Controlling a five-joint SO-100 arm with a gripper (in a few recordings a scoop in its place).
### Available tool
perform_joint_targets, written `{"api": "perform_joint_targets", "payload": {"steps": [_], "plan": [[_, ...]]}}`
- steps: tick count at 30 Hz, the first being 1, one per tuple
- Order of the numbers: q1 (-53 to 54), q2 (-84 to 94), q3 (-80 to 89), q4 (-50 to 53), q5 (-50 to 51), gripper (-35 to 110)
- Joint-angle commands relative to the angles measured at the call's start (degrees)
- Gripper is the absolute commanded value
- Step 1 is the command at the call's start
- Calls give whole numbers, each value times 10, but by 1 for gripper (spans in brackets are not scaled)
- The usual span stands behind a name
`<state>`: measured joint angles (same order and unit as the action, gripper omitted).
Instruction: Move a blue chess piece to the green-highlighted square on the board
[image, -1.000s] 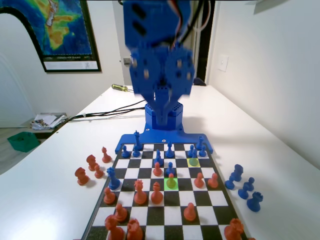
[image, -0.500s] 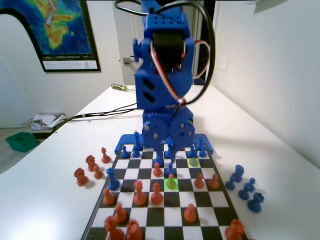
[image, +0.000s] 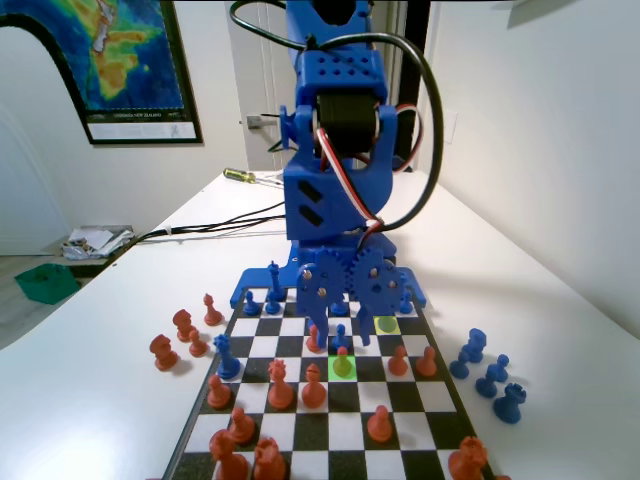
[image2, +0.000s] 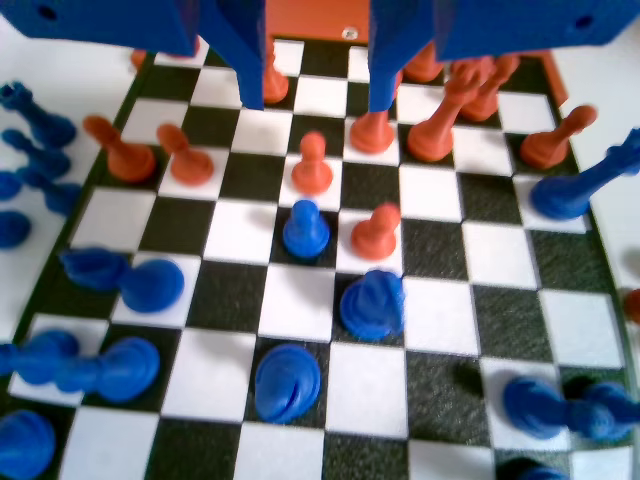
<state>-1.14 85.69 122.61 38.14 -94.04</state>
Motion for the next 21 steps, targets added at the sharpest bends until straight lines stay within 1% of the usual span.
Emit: {"api": "perform_joint_targets", "payload": {"steps": [1,11,21], "plan": [[-2,0,4,-8,-9,16],[-5,-35,18,-41,-15,15],[-7,-57,-16,-41,-10,13]]}}
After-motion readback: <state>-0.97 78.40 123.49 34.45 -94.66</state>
